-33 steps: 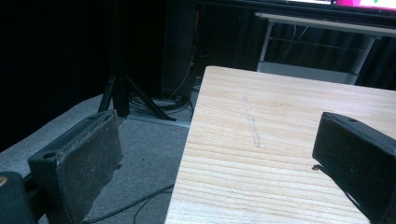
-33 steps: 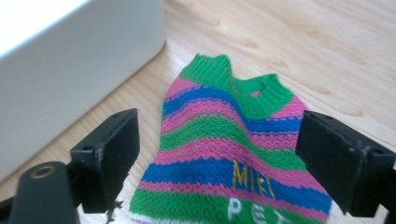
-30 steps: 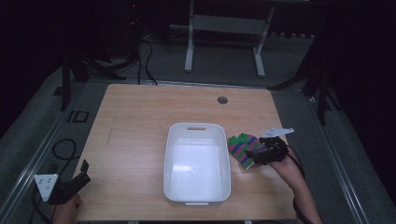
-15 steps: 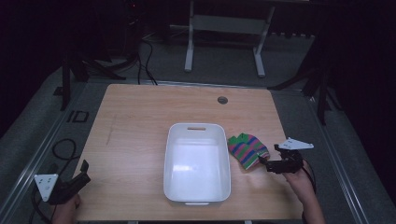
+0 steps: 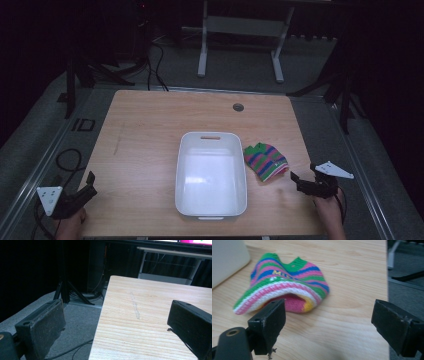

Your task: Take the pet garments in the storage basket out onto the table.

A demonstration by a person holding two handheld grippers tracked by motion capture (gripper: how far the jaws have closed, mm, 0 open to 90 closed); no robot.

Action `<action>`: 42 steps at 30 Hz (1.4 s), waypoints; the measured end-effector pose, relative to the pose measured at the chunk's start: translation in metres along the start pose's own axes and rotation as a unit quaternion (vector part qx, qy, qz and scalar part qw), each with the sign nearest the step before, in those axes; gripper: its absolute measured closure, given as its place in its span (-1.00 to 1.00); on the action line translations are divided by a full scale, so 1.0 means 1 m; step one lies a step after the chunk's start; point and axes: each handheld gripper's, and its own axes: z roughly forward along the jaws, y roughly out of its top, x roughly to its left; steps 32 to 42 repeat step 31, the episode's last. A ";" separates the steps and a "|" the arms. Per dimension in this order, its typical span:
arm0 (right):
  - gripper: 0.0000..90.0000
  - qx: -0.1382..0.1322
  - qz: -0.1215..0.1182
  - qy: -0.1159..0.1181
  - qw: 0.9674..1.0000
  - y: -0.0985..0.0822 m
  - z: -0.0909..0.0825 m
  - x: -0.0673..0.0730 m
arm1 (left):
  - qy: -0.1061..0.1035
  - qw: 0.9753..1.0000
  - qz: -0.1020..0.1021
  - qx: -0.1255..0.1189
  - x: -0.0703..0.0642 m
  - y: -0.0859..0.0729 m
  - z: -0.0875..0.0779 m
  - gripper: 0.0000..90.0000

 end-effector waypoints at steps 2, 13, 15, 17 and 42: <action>-0.73 -0.009 0.008 -0.015 1.000 -0.006 -0.002 -0.001 | 0.000 1.000 0.000 0.000 0.000 0.000 0.000 -0.96; -0.73 -0.046 0.037 -0.058 0.997 -0.029 -0.009 -0.002 | 0.002 1.000 0.000 0.000 0.000 0.000 0.000 -0.96; -0.73 -0.054 0.041 -0.062 0.996 -0.032 -0.009 -0.002 | 0.002 1.000 0.000 -0.001 0.000 0.000 0.000 -0.96; -0.72 -0.057 0.039 -0.067 0.995 -0.033 -0.009 -0.001 | 0.002 1.000 0.000 -0.001 0.000 0.000 0.000 -0.96; -0.69 -0.071 0.042 -0.088 0.993 -0.038 -0.009 -0.004 | 0.001 1.000 0.000 0.000 0.000 0.000 0.000 -0.96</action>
